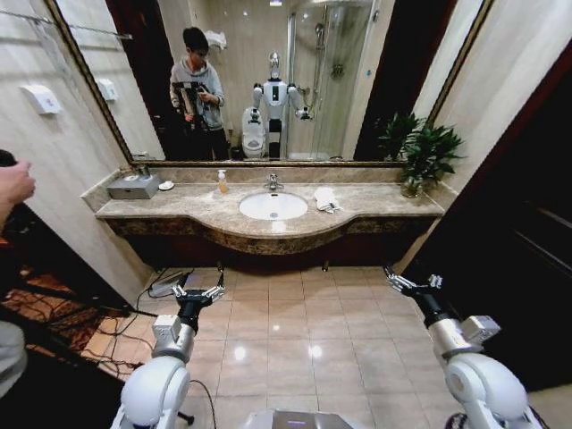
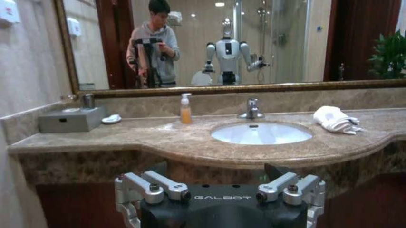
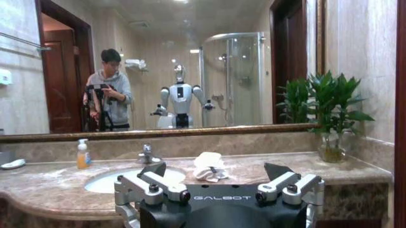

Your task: Pick up the towel from the sink counter and wipe the mirror surface.

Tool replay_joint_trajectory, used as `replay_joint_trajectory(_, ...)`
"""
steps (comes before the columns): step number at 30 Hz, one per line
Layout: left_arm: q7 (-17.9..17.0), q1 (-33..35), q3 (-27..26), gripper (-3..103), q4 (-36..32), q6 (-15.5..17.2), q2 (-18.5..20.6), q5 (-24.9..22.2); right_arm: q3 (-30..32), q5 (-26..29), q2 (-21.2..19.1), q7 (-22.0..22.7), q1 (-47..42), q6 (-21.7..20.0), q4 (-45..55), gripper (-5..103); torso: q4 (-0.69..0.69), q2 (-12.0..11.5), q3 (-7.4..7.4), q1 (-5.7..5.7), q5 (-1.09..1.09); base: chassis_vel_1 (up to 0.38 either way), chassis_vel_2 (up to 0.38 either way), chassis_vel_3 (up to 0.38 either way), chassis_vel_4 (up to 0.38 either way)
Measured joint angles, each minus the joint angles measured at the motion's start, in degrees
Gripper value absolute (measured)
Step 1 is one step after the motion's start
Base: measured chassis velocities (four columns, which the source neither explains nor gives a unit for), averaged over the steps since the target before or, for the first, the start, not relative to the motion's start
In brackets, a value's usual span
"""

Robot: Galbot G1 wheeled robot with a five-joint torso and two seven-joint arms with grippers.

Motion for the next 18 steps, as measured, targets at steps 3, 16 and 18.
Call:
replay_joint_trajectory(3, 0.0, 0.0, 0.0, 100, 0.0, 0.0, 0.0, 0.0, 0.0, 0.0, 0.0, 0.0, 0.0, 0.0, 0.0, 100, -0.01, 0.0, 0.01, 0.01, -0.01, 0.106, -0.004, -0.099, 0.034)
replay_joint_trajectory(16, 0.0, -0.02, 0.01, 100, 0.0, 0.0, 0.0, 0.0, 0.0, 0.0, 0.0, 0.0, 0.02, 0.0, 0.0, 100, -0.02, -0.04, 0.03, 0.09, 0.02, -0.038, 0.006, 0.033, -0.008)
replay_joint_trajectory(18, 0.0, -0.02, 0.01, 100, 0.0, 0.0, 0.0, 0.0, 0.0, 0.0, 0.0, 0.0, 0.02, 0.0, 0.0, 100, -0.03, -0.04, 0.03, 0.08, 0.0, 0.0, 0.0, 0.0, 0.0)
